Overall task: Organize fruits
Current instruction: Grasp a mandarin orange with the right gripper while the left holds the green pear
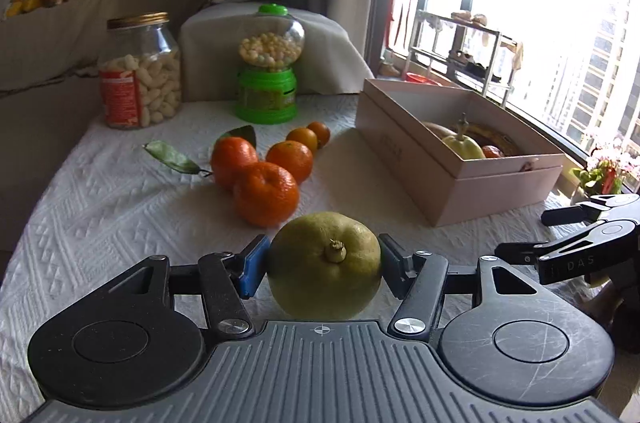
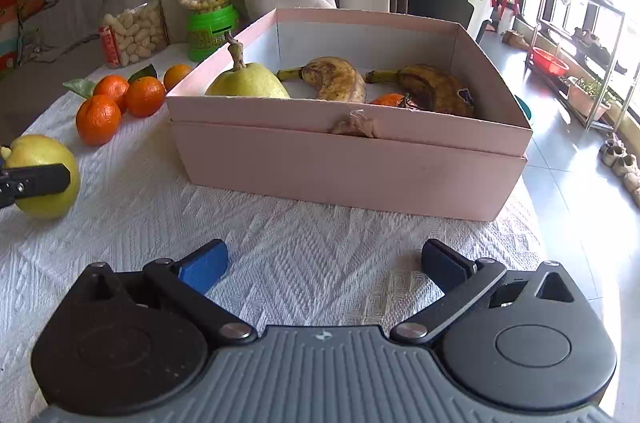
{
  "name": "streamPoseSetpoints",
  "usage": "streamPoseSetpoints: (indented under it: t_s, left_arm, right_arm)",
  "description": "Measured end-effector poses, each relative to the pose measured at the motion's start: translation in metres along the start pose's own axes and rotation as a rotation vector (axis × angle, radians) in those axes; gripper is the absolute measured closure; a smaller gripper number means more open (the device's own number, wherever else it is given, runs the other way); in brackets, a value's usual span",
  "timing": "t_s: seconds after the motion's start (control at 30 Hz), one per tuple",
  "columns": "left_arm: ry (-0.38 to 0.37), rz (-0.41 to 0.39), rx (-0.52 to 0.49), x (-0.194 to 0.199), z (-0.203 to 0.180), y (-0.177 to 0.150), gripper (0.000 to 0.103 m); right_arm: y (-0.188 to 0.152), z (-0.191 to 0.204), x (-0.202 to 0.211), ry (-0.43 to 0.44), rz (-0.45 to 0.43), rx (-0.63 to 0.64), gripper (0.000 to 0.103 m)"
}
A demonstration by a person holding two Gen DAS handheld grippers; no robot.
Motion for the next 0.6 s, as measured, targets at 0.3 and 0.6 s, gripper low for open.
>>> streamPoseSetpoints:
  t_s: [0.3,0.6]
  left_arm:
    - [0.098,-0.013,0.108,0.007,0.064,-0.013,0.039]
    - [0.114,-0.017,0.140,0.016,0.069,-0.020,0.039]
  right_arm:
    - [0.041,0.023,0.072,-0.030,-0.255,0.166,0.018]
    - [0.117,0.151,0.046,0.270,-0.221,0.209,0.013]
Point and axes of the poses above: each gripper's, at about its wrist camera, not at the fingertips, and x roughly against the way its jaws point, z to its left, y to its top, the point moved 9 cm from there along -x, roughly the way its jaws point, and after that the axes turned 8 degrees about -x, right-handed, at the moved point
